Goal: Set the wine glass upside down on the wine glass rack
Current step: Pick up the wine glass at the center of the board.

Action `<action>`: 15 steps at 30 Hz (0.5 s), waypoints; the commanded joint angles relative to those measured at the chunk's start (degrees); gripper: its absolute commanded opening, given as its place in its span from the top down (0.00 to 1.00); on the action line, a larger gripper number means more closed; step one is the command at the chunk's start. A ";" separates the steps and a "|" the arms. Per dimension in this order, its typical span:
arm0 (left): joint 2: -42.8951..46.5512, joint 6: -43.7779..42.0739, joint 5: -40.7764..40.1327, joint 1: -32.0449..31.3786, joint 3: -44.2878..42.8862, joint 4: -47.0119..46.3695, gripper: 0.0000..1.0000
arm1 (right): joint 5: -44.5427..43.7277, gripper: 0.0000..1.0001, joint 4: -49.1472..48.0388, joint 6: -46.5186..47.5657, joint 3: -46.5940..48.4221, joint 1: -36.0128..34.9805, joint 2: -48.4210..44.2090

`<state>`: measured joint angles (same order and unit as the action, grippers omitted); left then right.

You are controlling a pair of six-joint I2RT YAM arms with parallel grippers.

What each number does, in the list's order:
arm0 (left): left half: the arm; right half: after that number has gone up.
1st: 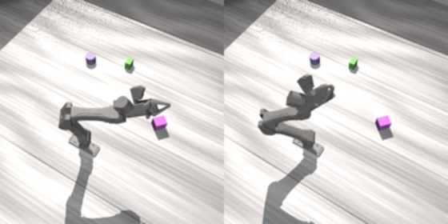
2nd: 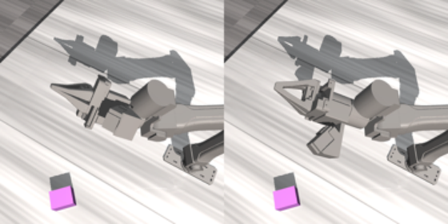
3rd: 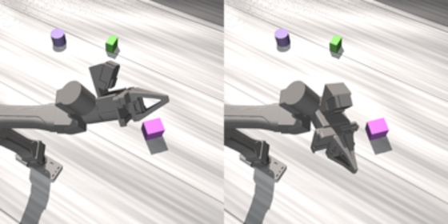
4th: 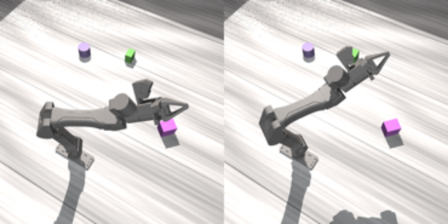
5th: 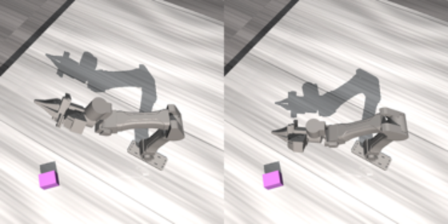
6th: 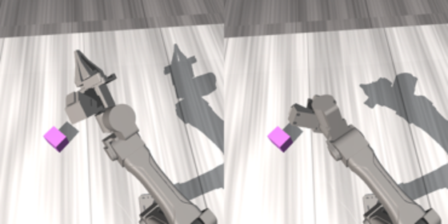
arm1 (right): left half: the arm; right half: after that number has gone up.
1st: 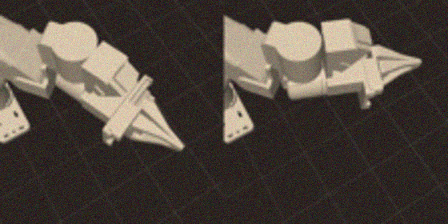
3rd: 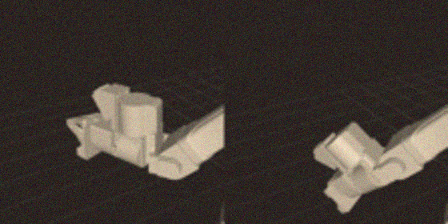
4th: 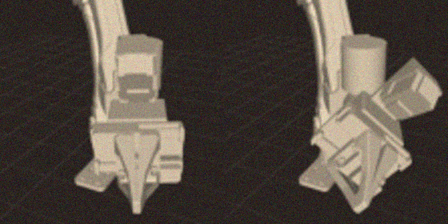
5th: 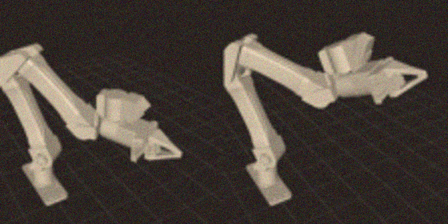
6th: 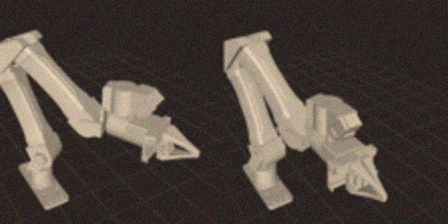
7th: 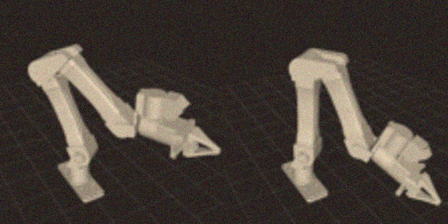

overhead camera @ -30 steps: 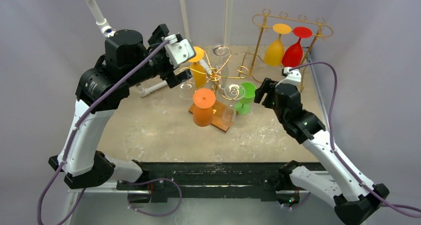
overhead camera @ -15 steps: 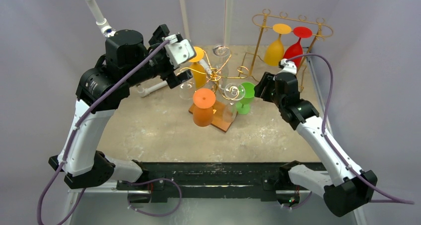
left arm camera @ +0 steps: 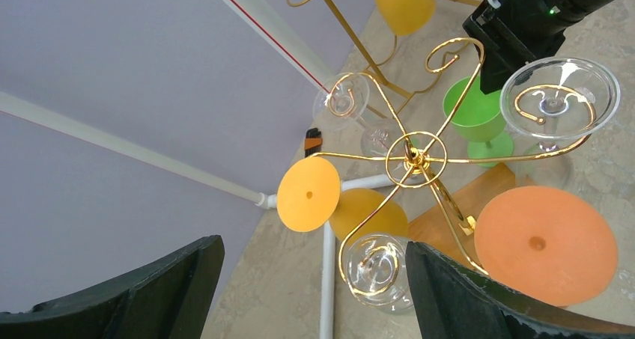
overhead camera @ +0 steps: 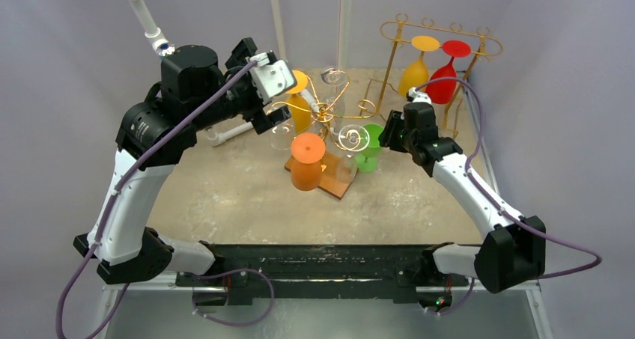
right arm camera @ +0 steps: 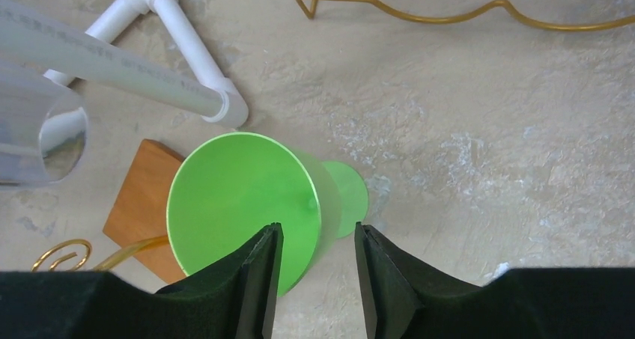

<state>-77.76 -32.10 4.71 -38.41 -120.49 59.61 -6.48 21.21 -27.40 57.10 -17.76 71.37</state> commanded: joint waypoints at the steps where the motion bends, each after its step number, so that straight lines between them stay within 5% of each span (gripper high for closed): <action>1: 1.20 6.34 -10.75 -0.17 -0.27 4.55 0.00 | 0.96 0.58 -2.09 0.81 2.67 0.30 2.10; 6: 1.44 6.15 -10.75 -0.17 -0.23 4.59 0.00 | -2.22 0.99 -1.79 2.17 2.88 0.28 3.73; 15: 1.81 5.38 -10.98 -0.17 0.59 4.23 0.00 | -8.29 1.00 0.01 4.70 6.12 0.35 1.47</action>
<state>-77.32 -32.14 4.71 -38.41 -120.07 59.61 -11.14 21.15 -24.34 59.22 -17.50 74.91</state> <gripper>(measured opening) 0.996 0.032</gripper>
